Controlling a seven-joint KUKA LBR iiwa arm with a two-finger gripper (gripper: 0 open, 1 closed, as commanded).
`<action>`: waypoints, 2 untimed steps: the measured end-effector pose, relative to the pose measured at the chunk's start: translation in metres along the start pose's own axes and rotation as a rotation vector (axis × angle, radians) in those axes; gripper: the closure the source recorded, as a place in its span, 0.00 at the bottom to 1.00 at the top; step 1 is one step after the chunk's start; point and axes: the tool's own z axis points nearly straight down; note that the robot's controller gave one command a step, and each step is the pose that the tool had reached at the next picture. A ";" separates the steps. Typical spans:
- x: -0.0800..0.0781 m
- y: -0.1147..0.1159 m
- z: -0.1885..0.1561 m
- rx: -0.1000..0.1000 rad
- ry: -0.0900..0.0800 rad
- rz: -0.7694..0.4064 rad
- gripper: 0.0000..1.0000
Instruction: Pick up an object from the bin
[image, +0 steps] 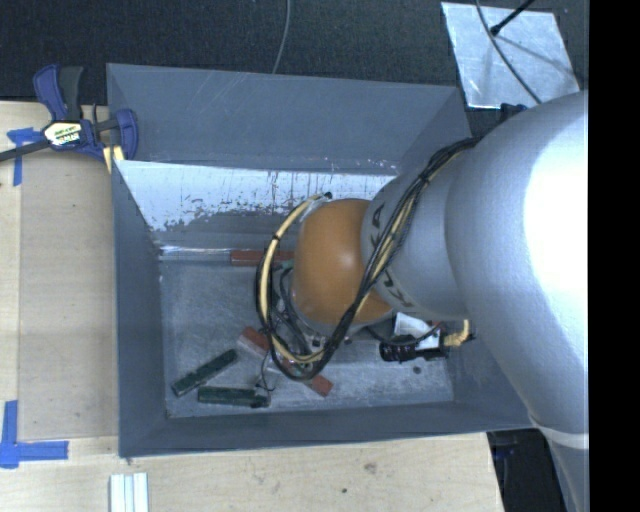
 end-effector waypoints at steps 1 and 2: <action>-0.010 -0.020 -0.002 -0.007 -0.014 -0.221 1.00; -0.010 -0.020 -0.002 -0.007 -0.014 -0.220 1.00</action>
Offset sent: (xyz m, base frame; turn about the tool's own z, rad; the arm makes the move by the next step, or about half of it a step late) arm 0.0000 0.0000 0.0000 0.0000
